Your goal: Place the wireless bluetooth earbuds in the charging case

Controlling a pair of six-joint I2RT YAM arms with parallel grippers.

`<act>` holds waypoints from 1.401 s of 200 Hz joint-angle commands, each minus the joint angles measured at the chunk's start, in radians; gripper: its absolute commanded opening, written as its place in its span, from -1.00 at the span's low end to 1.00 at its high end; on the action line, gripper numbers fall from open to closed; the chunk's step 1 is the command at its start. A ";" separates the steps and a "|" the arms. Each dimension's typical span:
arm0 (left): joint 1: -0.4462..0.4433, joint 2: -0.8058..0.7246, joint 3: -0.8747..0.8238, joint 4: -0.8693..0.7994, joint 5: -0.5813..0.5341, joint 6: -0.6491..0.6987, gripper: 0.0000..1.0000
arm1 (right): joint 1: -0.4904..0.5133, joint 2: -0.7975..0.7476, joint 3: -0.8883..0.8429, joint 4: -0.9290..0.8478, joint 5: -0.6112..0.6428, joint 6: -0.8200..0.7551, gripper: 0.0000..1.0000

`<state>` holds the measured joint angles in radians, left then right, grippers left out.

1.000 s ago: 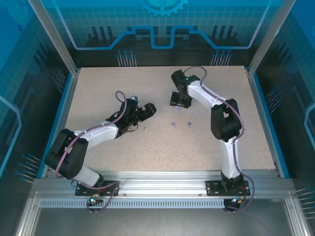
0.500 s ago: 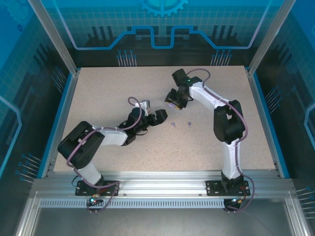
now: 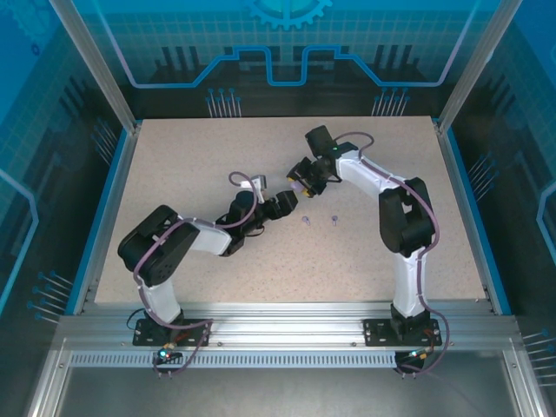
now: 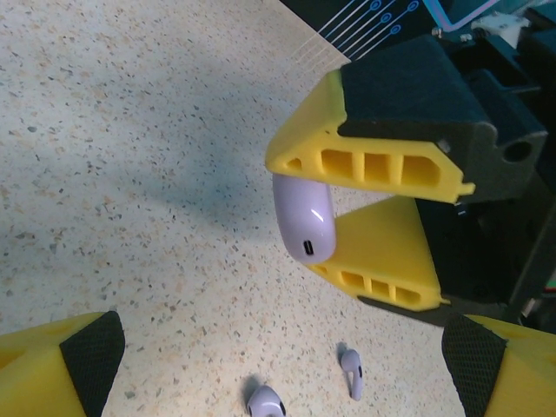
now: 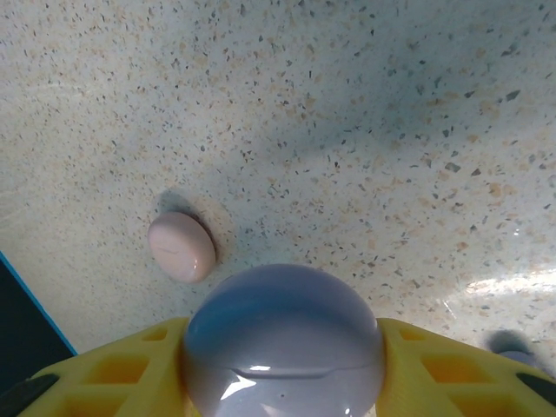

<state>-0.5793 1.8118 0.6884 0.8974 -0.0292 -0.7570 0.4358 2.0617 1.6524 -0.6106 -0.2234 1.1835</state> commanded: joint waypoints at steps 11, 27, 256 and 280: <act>-0.004 0.038 0.046 0.048 -0.028 0.019 0.94 | -0.002 -0.053 -0.018 0.034 -0.033 0.060 -0.03; -0.003 0.052 0.057 0.054 -0.028 0.018 0.91 | -0.001 -0.059 -0.024 0.041 -0.037 0.066 -0.03; 0.016 0.153 0.187 0.047 -0.006 0.002 0.10 | 0.023 -0.084 -0.063 0.087 -0.062 0.090 -0.04; 0.017 0.159 0.189 0.045 -0.007 0.002 -0.03 | 0.026 -0.082 -0.063 0.095 -0.064 0.094 -0.04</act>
<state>-0.5705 1.9537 0.8501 0.9257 -0.0437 -0.7609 0.4427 2.0121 1.5986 -0.5282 -0.2703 1.2587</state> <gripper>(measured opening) 0.508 0.481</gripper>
